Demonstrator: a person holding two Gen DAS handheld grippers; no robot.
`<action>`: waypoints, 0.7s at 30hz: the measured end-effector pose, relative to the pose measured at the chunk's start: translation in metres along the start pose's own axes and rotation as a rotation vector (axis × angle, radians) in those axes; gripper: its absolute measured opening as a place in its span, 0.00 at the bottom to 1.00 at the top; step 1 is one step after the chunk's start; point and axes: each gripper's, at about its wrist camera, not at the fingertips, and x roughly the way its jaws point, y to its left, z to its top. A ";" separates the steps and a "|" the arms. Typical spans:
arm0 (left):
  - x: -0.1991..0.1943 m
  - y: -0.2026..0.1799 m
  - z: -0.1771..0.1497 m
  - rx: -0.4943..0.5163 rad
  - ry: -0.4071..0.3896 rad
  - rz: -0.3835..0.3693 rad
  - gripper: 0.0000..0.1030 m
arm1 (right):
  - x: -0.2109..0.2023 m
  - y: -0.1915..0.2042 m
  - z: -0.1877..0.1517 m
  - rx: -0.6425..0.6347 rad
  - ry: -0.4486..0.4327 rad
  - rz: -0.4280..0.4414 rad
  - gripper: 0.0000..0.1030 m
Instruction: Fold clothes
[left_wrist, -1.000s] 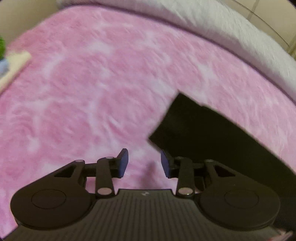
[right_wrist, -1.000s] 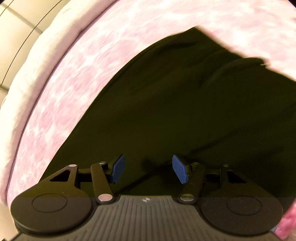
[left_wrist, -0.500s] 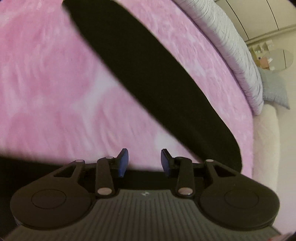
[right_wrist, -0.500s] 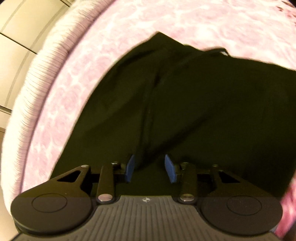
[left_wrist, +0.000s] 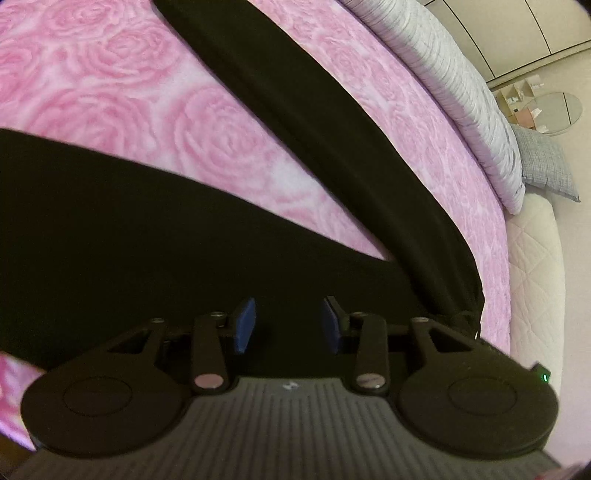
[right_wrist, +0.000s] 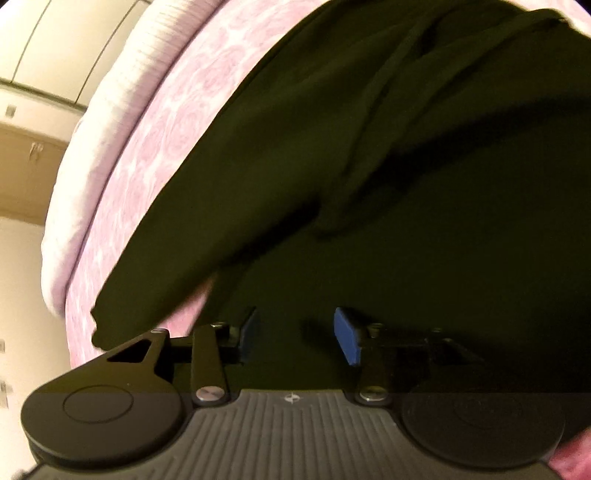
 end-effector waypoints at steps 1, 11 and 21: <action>-0.004 0.000 -0.008 -0.008 -0.007 0.005 0.36 | -0.012 -0.009 -0.004 0.004 -0.006 0.002 0.50; -0.039 0.006 -0.093 -0.119 -0.044 0.043 0.37 | -0.173 -0.194 0.017 0.271 -0.341 -0.208 0.52; -0.077 0.039 -0.125 -0.177 -0.068 0.123 0.37 | -0.164 -0.184 0.026 0.162 -0.348 -0.261 0.00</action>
